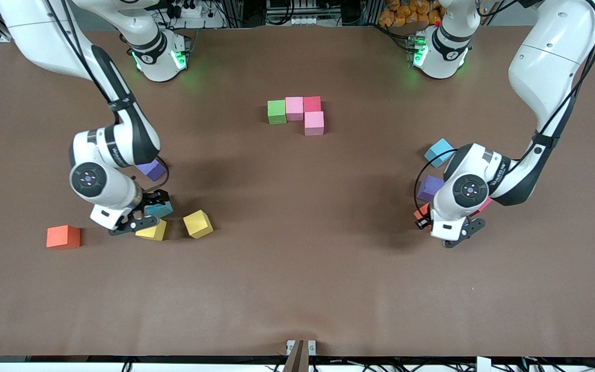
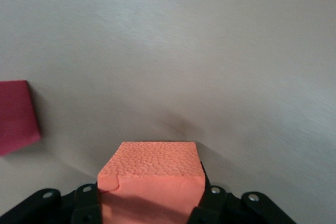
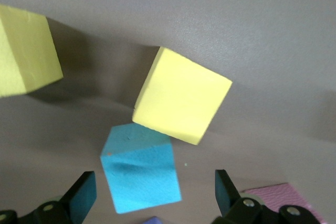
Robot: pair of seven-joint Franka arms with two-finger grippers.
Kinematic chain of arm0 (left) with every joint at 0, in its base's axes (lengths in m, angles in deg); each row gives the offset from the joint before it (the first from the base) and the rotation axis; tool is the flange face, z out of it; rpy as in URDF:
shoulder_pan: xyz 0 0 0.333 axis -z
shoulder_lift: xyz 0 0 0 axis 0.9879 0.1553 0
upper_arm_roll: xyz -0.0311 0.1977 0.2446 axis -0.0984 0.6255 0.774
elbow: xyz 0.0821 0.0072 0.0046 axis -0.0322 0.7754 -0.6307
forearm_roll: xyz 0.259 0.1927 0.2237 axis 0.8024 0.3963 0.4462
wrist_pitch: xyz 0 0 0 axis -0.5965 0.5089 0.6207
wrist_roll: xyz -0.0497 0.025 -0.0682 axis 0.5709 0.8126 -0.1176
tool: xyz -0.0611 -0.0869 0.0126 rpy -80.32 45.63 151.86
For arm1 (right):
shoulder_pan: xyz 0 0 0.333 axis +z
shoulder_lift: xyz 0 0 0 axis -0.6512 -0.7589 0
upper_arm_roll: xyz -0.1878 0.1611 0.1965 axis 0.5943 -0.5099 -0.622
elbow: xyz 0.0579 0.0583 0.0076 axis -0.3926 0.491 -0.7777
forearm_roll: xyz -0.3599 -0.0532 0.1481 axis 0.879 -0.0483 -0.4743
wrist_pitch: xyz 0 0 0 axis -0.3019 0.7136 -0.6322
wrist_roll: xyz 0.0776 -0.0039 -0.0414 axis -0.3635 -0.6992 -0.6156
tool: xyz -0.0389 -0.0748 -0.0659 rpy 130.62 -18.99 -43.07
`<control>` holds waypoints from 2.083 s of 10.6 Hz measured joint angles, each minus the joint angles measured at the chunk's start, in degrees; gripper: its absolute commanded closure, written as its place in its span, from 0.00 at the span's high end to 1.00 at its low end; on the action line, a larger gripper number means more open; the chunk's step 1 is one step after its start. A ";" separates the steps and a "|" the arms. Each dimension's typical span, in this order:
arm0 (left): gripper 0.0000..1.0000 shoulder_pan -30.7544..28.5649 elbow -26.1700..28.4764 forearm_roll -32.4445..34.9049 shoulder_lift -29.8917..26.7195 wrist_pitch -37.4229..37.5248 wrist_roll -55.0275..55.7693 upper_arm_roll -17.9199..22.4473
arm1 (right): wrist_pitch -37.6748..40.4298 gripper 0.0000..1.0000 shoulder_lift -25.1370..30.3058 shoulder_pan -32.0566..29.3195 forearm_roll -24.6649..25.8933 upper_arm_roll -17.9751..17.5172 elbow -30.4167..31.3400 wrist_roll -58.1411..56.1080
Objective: Form number 2 with 11 blocks
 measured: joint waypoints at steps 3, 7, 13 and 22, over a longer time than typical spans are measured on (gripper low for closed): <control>0.00 1.61 -2.10 -0.62 -0.07 -0.01 0.07 -5.51 | -9.93 1.00 1.87 -0.73 0.00 -0.11 7.39 -5.66; 0.00 7.87 -4.42 -7.53 -0.12 1.52 0.69 -8.50 | -11.84 1.00 1.96 -0.70 0.00 -2.19 8.63 -5.95; 0.00 15.54 -1.91 -7.58 0.18 1.85 1.92 -12.24 | -18.72 1.00 1.69 -2.27 0.00 -1.93 12.65 -12.43; 0.00 25.04 7.09 -1.12 0.40 -8.09 13.94 -9.45 | -19.36 1.00 1.14 -2.28 0.00 -1.97 12.99 -12.47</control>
